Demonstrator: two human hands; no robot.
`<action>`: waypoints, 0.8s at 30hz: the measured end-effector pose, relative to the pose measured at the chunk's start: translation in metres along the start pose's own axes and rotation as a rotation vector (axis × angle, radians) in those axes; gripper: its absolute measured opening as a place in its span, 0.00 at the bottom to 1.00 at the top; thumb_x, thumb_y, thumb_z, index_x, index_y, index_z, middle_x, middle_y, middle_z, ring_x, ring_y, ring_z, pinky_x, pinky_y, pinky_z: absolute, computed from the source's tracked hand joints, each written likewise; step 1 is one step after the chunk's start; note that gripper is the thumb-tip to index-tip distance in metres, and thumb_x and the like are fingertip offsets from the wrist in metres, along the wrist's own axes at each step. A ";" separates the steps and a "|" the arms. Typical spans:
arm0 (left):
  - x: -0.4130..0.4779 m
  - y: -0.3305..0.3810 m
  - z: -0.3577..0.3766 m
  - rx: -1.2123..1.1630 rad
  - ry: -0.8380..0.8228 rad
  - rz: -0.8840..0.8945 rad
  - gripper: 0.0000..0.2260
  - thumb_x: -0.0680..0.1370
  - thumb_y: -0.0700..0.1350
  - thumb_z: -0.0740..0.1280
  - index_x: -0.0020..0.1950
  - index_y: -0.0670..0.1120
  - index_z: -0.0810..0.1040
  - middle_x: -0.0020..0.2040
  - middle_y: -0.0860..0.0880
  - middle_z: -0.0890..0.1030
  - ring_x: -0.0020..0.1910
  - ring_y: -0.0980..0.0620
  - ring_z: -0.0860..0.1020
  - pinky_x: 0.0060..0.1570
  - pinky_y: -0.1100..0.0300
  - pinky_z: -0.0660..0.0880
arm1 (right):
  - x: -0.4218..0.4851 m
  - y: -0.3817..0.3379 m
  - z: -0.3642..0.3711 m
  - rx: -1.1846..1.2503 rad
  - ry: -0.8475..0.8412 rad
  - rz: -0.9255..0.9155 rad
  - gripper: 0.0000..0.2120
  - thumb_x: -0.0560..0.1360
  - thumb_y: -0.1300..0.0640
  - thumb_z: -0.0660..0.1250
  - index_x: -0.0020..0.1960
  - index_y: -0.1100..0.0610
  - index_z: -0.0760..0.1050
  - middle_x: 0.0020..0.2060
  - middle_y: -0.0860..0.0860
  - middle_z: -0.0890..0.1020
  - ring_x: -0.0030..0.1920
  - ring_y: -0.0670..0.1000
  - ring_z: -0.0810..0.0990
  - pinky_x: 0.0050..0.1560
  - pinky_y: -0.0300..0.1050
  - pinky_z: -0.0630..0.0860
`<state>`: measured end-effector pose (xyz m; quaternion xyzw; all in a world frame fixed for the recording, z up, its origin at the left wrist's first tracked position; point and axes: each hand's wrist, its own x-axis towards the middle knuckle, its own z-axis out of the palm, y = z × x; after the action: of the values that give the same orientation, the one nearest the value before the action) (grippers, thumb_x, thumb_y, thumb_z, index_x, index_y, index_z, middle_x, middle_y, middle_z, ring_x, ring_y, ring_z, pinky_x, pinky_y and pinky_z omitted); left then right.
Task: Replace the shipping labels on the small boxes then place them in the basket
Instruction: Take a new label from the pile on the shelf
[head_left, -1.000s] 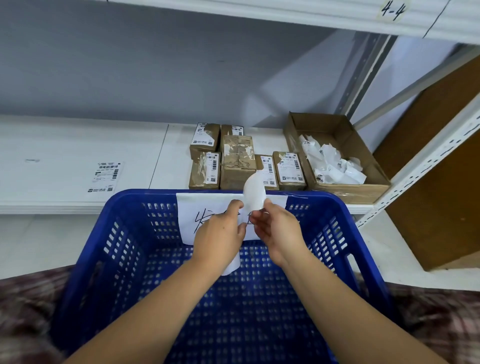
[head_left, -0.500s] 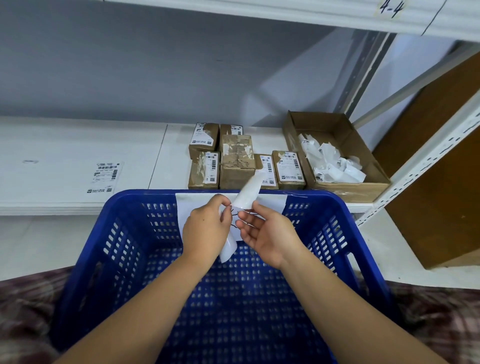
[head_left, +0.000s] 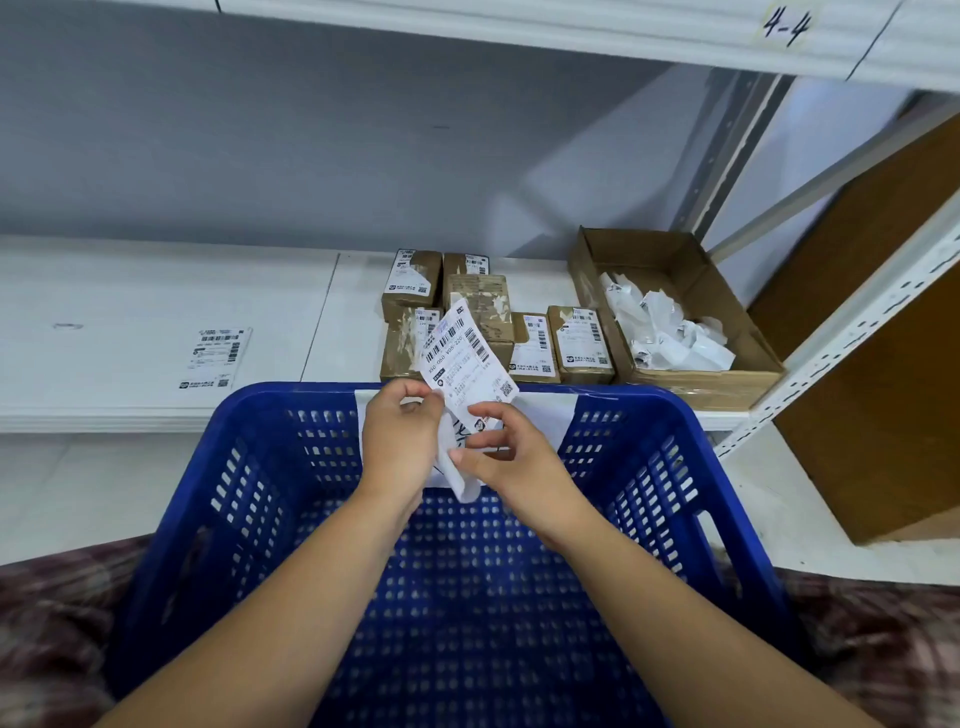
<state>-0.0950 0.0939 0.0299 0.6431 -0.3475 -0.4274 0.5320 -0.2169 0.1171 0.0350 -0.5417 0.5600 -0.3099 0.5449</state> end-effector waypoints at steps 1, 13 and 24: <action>0.000 0.001 -0.001 -0.023 0.000 -0.012 0.05 0.78 0.40 0.64 0.42 0.45 0.75 0.44 0.49 0.82 0.43 0.50 0.80 0.44 0.54 0.75 | -0.001 0.001 0.001 0.047 -0.007 0.010 0.20 0.75 0.55 0.72 0.65 0.49 0.71 0.50 0.52 0.81 0.48 0.48 0.81 0.47 0.39 0.76; 0.003 -0.002 -0.001 -0.068 0.027 0.034 0.08 0.78 0.39 0.65 0.39 0.48 0.75 0.43 0.46 0.79 0.40 0.51 0.77 0.40 0.58 0.72 | 0.005 0.008 -0.003 0.204 -0.138 0.013 0.06 0.78 0.66 0.65 0.47 0.59 0.78 0.30 0.47 0.79 0.27 0.41 0.73 0.31 0.33 0.69; 0.016 0.005 -0.013 -0.241 0.069 -0.024 0.07 0.78 0.40 0.66 0.40 0.46 0.75 0.37 0.53 0.79 0.24 0.60 0.67 0.28 0.66 0.66 | 0.058 -0.003 -0.077 -0.013 0.399 0.101 0.13 0.78 0.65 0.65 0.59 0.53 0.67 0.43 0.53 0.78 0.31 0.47 0.78 0.28 0.39 0.71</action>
<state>-0.0771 0.0837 0.0328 0.5929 -0.2671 -0.4500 0.6120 -0.2779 0.0425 0.0385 -0.4442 0.6853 -0.3795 0.4347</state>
